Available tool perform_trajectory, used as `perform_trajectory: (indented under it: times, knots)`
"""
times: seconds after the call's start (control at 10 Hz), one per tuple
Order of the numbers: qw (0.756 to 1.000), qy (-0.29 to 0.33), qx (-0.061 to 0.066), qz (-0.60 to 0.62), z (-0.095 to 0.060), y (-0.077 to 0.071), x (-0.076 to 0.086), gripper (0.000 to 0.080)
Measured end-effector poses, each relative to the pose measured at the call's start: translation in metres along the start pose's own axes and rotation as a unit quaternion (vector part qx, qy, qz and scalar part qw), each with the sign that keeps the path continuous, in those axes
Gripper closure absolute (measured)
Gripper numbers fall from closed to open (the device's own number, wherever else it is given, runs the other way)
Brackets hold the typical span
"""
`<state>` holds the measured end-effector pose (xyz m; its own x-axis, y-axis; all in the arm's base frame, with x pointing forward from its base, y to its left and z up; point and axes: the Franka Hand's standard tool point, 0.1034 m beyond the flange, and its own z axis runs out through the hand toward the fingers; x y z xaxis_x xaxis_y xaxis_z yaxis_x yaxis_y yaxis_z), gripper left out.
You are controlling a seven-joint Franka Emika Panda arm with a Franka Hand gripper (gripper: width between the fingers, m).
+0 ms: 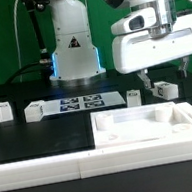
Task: Assemble one leg
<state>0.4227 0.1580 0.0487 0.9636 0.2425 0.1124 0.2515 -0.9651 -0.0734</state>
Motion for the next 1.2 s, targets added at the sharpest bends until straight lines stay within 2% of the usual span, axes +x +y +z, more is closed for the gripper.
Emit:
perform_trajectory:
  times: [0.1, 0.3, 0.5, 0.8, 0.9, 1.1, 1.2]
  knots:
    - [1.000, 0.000, 0.000, 0.000, 0.001, -0.001, -0.001, 0.0150]
    - [1.000, 0.005, 0.007, 0.004, 0.008, -0.026, -0.014, 0.0150]
    - [1.000, -0.001, 0.008, -0.012, 0.010, -0.041, -0.018, 0.0150]
    - [0.999, -0.037, 0.005, -0.013, 0.012, -0.039, -0.021, 0.0150]
    - [0.996, -0.086, 0.002, -0.012, 0.013, -0.039, -0.026, 0.0150]
    - [0.991, -0.137, 0.000, -0.006, 0.012, -0.041, -0.022, 0.0150]
    - [0.984, -0.178, -0.002, -0.007, 0.012, -0.042, -0.028, 0.0150]
